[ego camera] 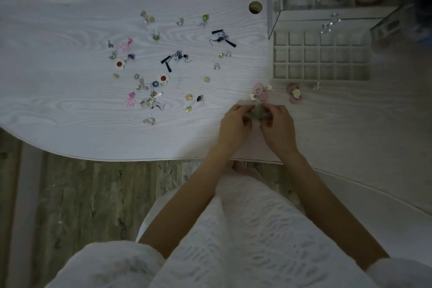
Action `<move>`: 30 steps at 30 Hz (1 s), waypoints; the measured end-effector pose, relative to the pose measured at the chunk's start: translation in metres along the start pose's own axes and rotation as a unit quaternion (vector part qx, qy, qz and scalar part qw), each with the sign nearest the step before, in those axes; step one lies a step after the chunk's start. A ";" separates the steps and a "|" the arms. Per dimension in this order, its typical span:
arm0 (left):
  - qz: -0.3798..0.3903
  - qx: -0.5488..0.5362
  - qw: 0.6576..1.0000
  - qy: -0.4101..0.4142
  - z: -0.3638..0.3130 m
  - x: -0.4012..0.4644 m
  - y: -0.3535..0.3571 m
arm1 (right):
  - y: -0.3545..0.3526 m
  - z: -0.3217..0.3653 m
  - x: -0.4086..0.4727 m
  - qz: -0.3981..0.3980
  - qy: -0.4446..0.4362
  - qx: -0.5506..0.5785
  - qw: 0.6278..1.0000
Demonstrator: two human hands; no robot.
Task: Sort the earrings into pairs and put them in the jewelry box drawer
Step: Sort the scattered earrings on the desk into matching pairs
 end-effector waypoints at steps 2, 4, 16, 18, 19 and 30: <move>0.019 -0.008 1.000 0.009 0.003 -0.005 -0.012 | -0.005 0.010 -0.006 -0.007 -0.053 -0.020 0.998; 0.026 0.007 0.999 0.044 0.006 -0.014 -0.033 | -0.008 0.025 -0.012 -0.015 -0.109 -0.053 0.992; -0.159 0.165 0.973 0.011 0.088 0.008 -0.196 | 0.039 0.155 0.096 -0.014 -0.216 -0.137 0.967; -0.151 0.168 0.974 0.001 0.094 0.033 -0.198 | 0.039 0.163 0.128 -0.023 -0.177 -0.131 0.975; -0.144 0.172 0.975 0.000 0.096 0.047 -0.198 | 0.040 0.166 0.140 -0.026 -0.164 -0.129 0.978; -0.072 0.169 0.983 -0.012 0.109 0.107 -0.184 | 0.066 0.172 0.172 0.029 -0.140 -0.163 0.976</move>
Point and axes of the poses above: each hand's wrist, its own x-axis towards the middle knuckle, its own y-axis out of the palm, z = x × y, the point moved 10 cm from there along x, towards the middle knuckle, and after that the axes turned 9 degrees about y, right-handed, at the moved point
